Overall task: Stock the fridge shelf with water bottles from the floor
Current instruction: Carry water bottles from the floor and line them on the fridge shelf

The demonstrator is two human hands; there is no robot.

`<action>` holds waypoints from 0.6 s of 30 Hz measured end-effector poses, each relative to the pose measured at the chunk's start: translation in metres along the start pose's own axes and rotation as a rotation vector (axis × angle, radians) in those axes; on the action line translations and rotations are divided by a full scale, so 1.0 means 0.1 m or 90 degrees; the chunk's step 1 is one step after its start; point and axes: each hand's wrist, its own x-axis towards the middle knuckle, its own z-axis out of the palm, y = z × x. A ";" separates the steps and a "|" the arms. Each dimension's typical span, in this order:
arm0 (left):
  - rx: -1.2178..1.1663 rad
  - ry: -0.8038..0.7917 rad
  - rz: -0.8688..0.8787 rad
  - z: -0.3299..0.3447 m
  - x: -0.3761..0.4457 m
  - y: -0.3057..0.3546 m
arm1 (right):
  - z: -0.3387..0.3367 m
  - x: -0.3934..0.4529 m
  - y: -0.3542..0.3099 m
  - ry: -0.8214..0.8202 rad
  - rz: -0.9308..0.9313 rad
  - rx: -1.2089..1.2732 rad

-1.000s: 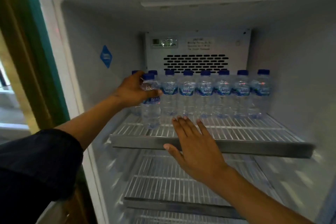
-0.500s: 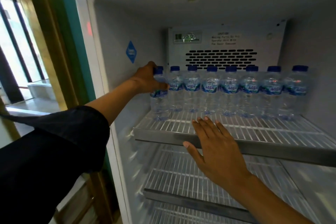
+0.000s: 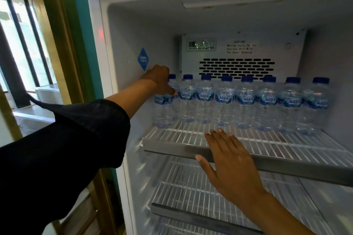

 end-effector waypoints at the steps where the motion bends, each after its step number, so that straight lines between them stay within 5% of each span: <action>1: 0.013 -0.001 -0.005 0.00 0.01 0.01 | 0.01 0.00 0.00 0.001 -0.001 0.000; 9: 0.092 -0.187 0.047 -0.23 0.07 0.00 | 0.02 0.00 0.01 0.019 -0.007 0.001; 18: 0.085 -0.140 0.084 -0.17 0.12 -0.07 | 0.01 0.01 0.02 0.015 -0.006 0.006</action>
